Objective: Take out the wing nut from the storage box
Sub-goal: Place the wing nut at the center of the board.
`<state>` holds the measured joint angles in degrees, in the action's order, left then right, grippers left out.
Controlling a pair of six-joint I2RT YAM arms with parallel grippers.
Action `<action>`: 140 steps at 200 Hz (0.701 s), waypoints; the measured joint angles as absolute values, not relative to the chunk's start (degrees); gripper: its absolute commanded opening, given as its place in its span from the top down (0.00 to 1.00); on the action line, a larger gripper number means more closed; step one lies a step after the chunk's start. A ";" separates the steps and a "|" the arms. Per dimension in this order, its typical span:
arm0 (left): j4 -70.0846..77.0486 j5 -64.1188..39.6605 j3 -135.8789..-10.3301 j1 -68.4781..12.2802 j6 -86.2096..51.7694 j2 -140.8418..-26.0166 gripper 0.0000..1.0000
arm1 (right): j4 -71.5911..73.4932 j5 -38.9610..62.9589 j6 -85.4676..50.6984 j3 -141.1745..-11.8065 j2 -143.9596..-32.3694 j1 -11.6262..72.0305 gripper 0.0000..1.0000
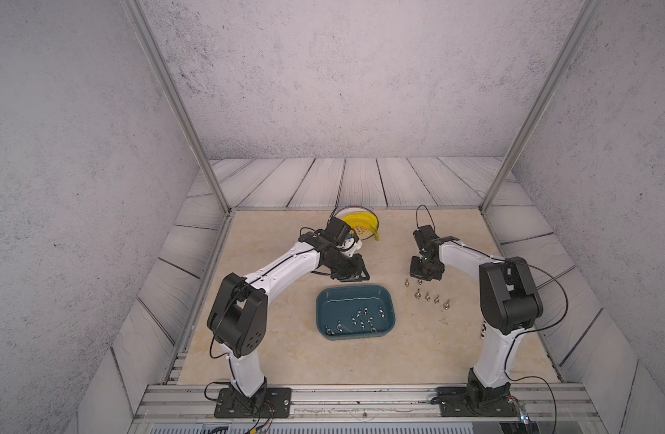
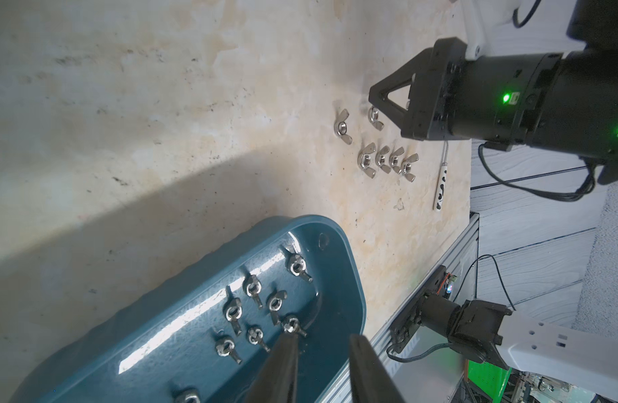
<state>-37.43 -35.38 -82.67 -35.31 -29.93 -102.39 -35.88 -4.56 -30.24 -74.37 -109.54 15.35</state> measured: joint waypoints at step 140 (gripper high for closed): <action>-37.08 -35.38 -81.03 -32.73 -29.63 -100.64 0.68 | -35.79 -6.15 -29.91 -72.88 -110.63 16.01 0.92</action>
<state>-37.08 -35.38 -81.03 -32.73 -29.63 -100.64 -35.79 -6.15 -29.91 -72.88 -110.63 16.01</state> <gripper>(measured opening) 0.323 0.071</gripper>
